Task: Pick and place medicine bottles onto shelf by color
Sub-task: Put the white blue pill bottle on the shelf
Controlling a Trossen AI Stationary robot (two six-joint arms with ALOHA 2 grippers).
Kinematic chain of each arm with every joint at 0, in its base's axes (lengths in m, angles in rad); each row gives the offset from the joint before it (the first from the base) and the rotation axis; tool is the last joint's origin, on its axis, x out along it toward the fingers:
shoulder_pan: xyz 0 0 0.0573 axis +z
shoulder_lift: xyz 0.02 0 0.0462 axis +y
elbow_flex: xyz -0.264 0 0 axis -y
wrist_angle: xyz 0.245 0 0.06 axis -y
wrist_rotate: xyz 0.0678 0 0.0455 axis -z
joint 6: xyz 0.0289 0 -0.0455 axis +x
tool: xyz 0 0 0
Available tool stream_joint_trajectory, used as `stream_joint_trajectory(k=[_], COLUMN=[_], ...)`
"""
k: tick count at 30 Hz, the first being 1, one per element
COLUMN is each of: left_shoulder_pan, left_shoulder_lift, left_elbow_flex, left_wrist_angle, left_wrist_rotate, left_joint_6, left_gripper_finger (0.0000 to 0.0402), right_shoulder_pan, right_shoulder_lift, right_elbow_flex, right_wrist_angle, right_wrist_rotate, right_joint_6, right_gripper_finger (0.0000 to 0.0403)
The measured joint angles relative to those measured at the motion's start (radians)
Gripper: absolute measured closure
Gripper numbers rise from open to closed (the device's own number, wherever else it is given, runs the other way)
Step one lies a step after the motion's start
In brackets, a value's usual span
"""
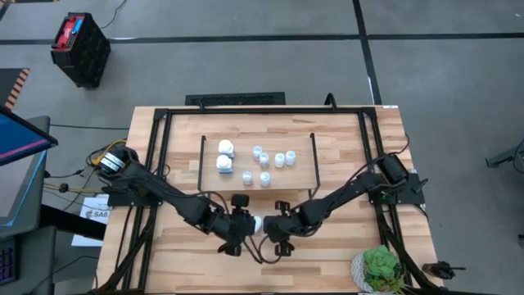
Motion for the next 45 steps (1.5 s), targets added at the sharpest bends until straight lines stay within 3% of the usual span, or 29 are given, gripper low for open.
stream_joint_trajectory(k=[5, 10, 18, 28, 39, 45], left_shoulder_pan=[-0.016, -0.041, -0.097, -0.161, -0.200, -0.199], left_shoulder_lift=[-0.033, -0.055, -0.051, -0.051, -0.051, -0.051], left_elbow_flex=[0.020, 0.020, 0.019, 0.019, 0.014, -0.077], left_wrist_angle=[-0.122, -0.283, -0.433, -0.405, -0.347, -0.156], left_wrist_rotate=[-0.017, -0.032, -0.019, 0.002, -0.174, -0.255], left_joint_6=[-0.036, -0.229, -0.445, -0.640, -0.818, -0.888], left_gripper_finger=[0.0282, 0.0273, 0.0206, 0.0130, 0.0125, 0.0125], right_shoulder_pan=[0.033, 0.070, 0.100, 0.135, 0.134, 0.134], right_shoulder_lift=[-0.050, -0.114, -0.297, -0.625, -0.994, -1.151], right_elbow_flex=[0.000, 0.001, 0.001, 0.001, -0.001, -0.020], right_wrist_angle=[-0.060, -0.111, -0.282, -0.402, -0.424, -0.452], right_wrist_rotate=[0.001, 0.003, 0.065, 0.199, 0.326, 0.350], right_joint_6=[0.027, 0.026, 0.016, -0.160, -0.355, -0.358], right_gripper_finger=[0.0317, 0.0317, 0.0317, 0.0317, 0.0317, 0.0317])
